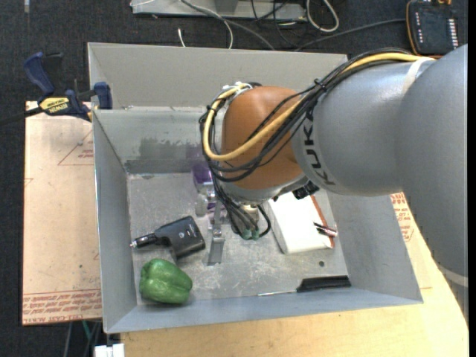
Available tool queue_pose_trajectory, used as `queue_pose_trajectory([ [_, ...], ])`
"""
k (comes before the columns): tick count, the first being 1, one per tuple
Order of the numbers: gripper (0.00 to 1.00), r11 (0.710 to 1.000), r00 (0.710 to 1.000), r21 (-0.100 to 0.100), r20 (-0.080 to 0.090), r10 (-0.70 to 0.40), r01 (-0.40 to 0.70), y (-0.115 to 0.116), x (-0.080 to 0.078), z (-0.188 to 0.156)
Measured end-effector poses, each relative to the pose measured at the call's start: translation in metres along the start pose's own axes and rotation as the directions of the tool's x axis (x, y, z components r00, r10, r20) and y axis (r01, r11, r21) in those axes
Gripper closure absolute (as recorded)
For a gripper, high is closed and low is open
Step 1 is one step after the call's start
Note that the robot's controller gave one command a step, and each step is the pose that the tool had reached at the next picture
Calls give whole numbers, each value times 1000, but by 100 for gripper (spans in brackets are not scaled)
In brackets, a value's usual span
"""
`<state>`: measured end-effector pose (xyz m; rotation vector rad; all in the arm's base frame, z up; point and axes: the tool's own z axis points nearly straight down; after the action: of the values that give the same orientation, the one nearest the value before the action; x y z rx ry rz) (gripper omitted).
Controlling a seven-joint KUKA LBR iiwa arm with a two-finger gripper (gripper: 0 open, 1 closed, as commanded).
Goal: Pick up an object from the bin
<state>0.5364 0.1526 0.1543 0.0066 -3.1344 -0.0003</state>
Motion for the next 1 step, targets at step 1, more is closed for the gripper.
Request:
queue_pose_trajectory([
  [1,0,1000,1000,-1,7,5,-5,-1,-2,-4],
])
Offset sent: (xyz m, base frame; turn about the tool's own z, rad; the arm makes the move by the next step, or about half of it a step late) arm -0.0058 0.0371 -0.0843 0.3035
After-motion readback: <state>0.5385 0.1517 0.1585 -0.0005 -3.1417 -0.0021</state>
